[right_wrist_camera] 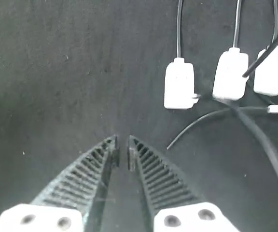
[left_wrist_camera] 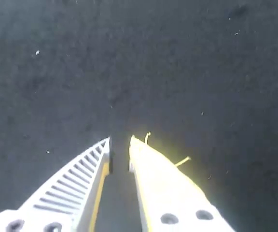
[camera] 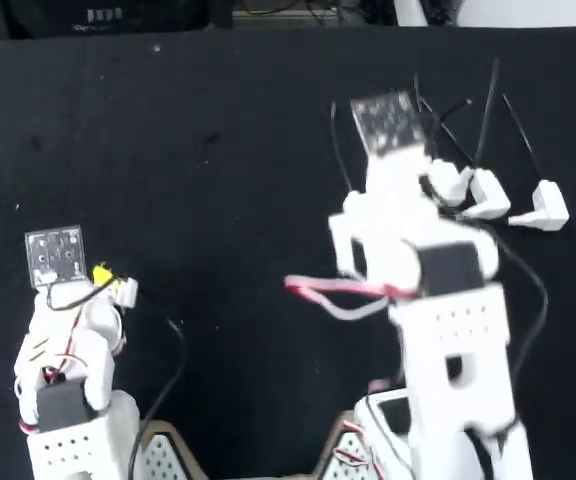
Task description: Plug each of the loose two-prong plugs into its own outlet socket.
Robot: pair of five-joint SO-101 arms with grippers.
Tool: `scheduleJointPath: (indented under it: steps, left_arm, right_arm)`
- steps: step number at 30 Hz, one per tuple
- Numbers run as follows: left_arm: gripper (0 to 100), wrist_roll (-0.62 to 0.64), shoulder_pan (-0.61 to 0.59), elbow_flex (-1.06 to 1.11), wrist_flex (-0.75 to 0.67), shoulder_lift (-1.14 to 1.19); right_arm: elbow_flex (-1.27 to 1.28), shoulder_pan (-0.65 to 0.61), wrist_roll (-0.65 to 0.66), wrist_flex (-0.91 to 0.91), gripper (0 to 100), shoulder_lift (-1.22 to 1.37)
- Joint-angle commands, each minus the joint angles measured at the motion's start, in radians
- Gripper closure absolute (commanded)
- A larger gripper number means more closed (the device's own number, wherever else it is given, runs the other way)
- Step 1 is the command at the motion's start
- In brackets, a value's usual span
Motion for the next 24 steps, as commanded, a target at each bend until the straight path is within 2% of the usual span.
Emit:
scheduleJointPath:
  steps: [1,4,9,13,17,21,24]
  left_arm:
    - [92,-0.008,0.021,0.054,0.017,-0.021]
    - [92,0.0,0.016,0.045,0.035,-0.025]
    - [92,0.02,0.062,0.056,0.183,-0.023]
    - [92,0.095,0.119,0.102,0.195,-0.023]
    - [92,0.167,0.154,0.179,0.196,-0.021]
    - [92,0.175,0.151,0.197,0.227,-0.018]
    - [92,0.172,0.157,0.197,0.23,-0.018]
  right_arm:
    - [0.255,-0.012,-0.003,-0.11,98.7,-0.251]
    - [0.361,-0.014,-0.003,-0.135,98.6,-0.414]
    - [0.512,-0.017,0.003,-0.095,98.0,-0.628]
    - [0.662,-0.014,-0.011,-0.095,92.4,-0.76]
    - [0.782,-0.014,-0.069,-0.087,91.1,-0.895]
    - [0.905,-0.014,-0.086,-0.068,91.3,-1.043]
    - [0.966,-0.014,-0.149,-0.02,91.3,-1.136]
